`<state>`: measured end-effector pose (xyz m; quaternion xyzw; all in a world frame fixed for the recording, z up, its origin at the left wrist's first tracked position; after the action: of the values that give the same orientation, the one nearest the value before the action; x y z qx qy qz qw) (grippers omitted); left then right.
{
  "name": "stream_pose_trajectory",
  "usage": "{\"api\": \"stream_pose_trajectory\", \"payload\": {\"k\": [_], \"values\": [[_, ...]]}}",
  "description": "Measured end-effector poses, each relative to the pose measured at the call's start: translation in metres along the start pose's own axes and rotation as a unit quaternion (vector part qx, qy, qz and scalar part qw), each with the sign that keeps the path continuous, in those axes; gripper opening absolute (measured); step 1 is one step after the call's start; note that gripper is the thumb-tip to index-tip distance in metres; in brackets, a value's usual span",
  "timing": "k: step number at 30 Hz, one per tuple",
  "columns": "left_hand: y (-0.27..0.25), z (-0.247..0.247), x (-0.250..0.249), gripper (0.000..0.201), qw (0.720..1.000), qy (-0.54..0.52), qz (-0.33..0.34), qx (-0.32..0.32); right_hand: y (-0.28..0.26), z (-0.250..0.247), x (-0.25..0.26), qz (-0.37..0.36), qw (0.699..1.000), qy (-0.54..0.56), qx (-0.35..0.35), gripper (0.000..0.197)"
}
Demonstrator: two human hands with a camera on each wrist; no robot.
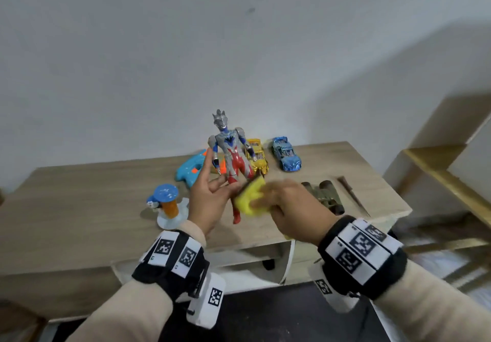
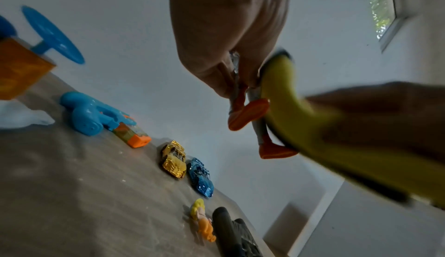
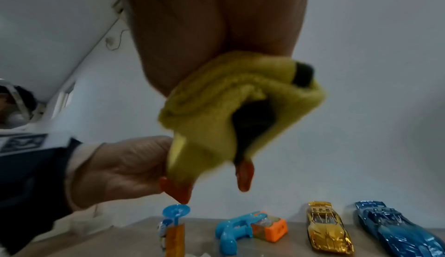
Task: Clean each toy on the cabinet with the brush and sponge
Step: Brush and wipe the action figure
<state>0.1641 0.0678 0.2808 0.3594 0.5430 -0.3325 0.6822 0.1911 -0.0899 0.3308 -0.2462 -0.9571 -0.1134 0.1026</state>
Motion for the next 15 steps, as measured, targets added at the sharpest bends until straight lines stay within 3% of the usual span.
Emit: {"api": "stream_pose_trajectory", "payload": {"k": [2, 3, 5, 8, 10, 12, 15], "values": [[-0.001, -0.015, -0.002, 0.091, 1.0, 0.004, -0.004, -0.008, -0.017, 0.011, 0.009, -0.034, 0.99, 0.002, 0.136, 0.044], [-0.003, -0.021, -0.003, 0.091, 1.0, 0.005, -0.006, -0.009, -0.022, 0.008, 0.012, -0.034, 0.985, 0.014, 0.168, 0.044], [-0.007, -0.026, -0.003, 0.09, 1.0, 0.008, -0.005, -0.002, -0.018, -0.019, 0.016, -0.009, 0.993, 0.053, 0.105, 0.041], [-0.016, -0.021, 0.003, 0.088, 0.999, 0.022, -0.015, 0.022, -0.003, -0.08, 0.013, 0.052, 0.981, 0.115, -0.147, 0.036], [-0.023, -0.015, 0.006, 0.09, 0.998, 0.031, -0.027, 0.047, 0.007, -0.099, 0.012, 0.077, 0.962, 0.093, -0.245, 0.036], [-0.029, -0.009, 0.006, 0.091, 0.997, 0.036, -0.028, 0.066, 0.016, -0.096, 0.013, 0.063, 0.959, 0.049, -0.272, 0.037], [-0.029, -0.011, -0.003, 0.089, 0.998, 0.014, -0.007, 0.06, 0.014, -0.065, 0.01, 0.03, 0.979, -0.009, -0.201, 0.038]]}}
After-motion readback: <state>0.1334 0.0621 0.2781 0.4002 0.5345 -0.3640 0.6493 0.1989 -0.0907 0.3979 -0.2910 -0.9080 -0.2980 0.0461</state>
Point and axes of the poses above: each hand's wrist, its own y-axis towards the middle knuckle, its own z-axis out of the palm, x = y × z, the point moved 6 cm from there along y, towards the middle knuckle, and after that the axes turned 6 degrees about -y, right-handed, at the moved point
